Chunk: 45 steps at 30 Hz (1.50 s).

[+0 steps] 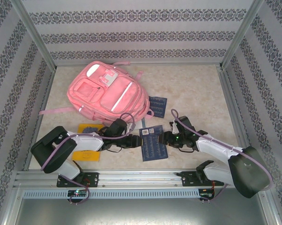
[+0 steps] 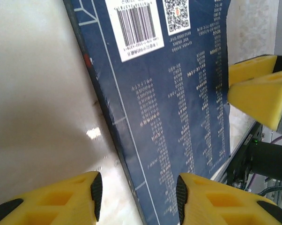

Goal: Pack the student bag

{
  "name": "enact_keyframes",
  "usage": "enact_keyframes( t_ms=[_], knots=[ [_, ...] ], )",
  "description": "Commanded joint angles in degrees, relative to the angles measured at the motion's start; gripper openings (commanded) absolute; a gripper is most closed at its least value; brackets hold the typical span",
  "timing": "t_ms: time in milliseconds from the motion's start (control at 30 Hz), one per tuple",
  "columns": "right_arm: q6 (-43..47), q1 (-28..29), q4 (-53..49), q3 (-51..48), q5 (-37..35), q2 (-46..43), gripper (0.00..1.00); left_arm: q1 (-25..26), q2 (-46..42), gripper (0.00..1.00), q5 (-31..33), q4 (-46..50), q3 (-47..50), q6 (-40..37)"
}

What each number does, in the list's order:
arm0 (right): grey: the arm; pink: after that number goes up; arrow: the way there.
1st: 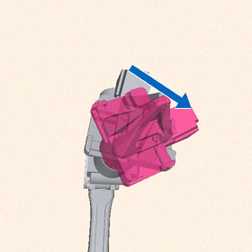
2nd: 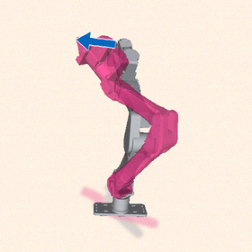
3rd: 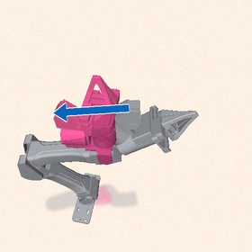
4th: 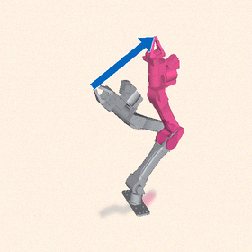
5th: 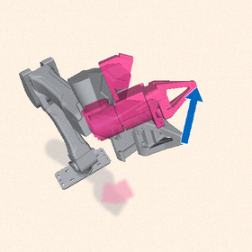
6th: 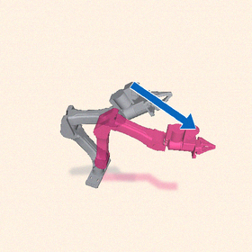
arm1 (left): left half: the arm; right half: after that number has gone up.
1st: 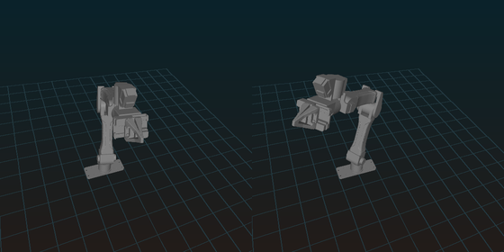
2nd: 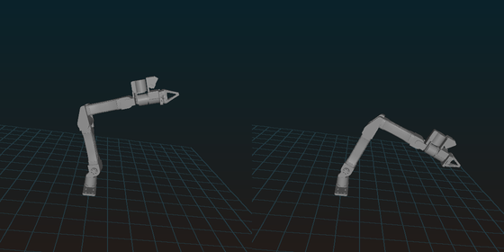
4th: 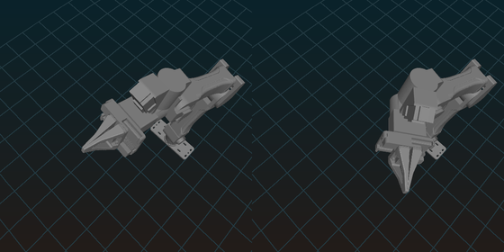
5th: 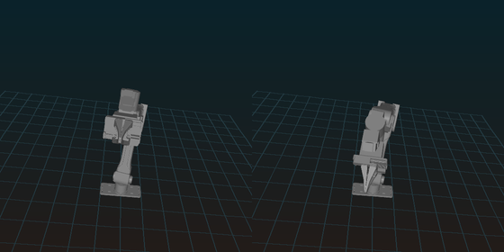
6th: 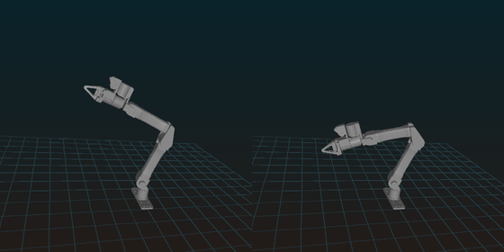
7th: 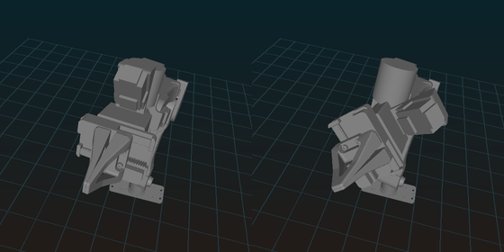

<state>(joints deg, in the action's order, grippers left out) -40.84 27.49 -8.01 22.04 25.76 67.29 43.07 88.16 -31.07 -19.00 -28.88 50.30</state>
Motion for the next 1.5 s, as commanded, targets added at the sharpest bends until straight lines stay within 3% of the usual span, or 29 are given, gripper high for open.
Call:
enact_keyframes(
  t_ms=[0,267,500,1067,1333,1467],
  knots=[
    [-1.1,0.1,2.6,-1.5,2.9,0.8,0.54,0.5,2.5,0.46,-0.5,-7.7,0.3,1.7],
    [-3.9,2.7,8.0,-2.0,7.5,1.9,0.52,0.6,6.7,0.45,-1.9,-11.4,-0.1,3.1],
    [-4.2,2.7,2.1,-0.7,5.2,-4.6,0.5,0.7,6.7,0.44,-2.5,-10.1,-0.6,2.7],
    [-10.2,2.1,2.8,-1.2,12.3,-12.3,0.46,1.5,6.9,0.43,-2.5,-7.5,-1.5,1.2],
    [-12.6,2.1,11.3,-4.2,12.8,-6.5,0.44,2.1,7.8,0.44,-2.7,-8.2,-2.1,1.2],
    [-11.1,2.0,10.7,-4.0,10.5,-3.7,0.34,2.1,7.5,0.43,-2.6,-8.3,-1.7,1.2]
  ],
)
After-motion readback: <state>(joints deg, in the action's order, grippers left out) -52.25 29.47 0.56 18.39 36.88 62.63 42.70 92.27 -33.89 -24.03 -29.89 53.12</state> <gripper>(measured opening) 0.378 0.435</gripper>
